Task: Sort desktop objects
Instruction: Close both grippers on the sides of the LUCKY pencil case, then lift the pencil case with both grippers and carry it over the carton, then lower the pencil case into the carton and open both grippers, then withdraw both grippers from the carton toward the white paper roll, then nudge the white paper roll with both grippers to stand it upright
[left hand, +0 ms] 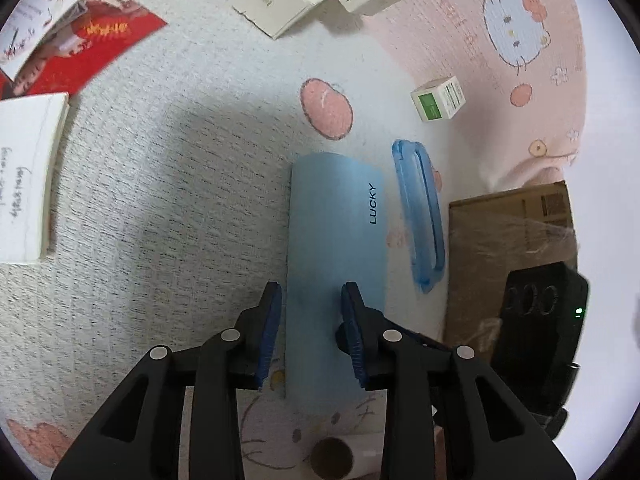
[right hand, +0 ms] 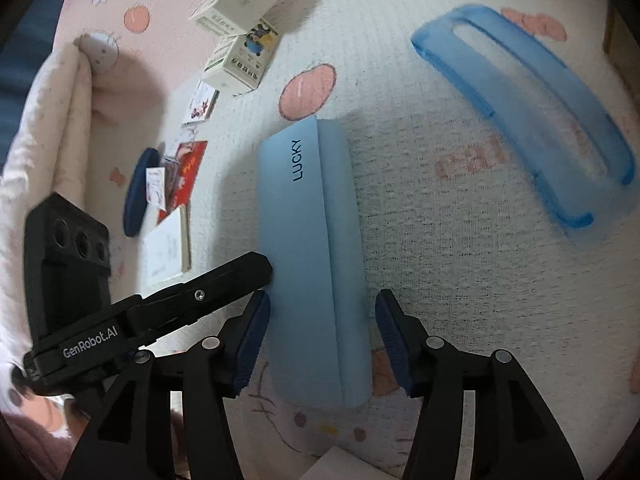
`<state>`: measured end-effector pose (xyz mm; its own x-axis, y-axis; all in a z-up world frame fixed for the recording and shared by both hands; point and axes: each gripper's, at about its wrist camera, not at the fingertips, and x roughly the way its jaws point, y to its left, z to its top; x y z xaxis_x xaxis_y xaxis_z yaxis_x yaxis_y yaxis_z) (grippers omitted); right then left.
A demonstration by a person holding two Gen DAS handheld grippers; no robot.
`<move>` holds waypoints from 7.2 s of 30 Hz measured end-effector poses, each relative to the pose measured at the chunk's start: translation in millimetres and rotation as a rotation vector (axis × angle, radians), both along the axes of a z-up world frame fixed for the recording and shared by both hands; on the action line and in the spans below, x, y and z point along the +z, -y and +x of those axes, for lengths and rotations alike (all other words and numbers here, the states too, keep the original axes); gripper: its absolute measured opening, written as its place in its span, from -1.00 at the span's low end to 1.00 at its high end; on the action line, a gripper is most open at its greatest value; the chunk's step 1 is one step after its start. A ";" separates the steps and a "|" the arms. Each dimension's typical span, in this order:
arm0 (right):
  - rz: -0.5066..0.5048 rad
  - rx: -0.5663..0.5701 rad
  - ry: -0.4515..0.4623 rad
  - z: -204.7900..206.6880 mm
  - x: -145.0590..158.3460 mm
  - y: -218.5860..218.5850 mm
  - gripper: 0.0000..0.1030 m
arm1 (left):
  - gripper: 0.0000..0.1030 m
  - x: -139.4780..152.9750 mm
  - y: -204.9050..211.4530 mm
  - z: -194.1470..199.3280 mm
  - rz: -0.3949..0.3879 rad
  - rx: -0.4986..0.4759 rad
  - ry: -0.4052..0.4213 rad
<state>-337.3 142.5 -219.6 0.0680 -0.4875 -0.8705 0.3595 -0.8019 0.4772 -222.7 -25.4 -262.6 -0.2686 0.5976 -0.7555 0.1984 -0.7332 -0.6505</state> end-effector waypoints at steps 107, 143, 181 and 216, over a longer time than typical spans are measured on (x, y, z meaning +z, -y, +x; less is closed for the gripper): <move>0.042 -0.406 -0.166 -104.5 180.0 -253.2 -0.81 | -0.91 172.3 -316.3 -48.8 -0.174 -0.453 -0.322; -0.122 -0.260 -0.201 76.8 196.2 -88.8 0.34 | 0.16 156.1 -48.1 65.6 -0.318 -0.137 -0.314; -0.075 -0.804 0.413 84.8 20.3 -144.6 -0.69 | -0.58 26.2 -71.8 72.8 -0.184 -0.343 0.056; -0.291 -0.884 0.298 72.6 26.8 -139.2 -0.71 | -0.91 26.2 -64.0 31.6 -0.275 -0.262 -0.025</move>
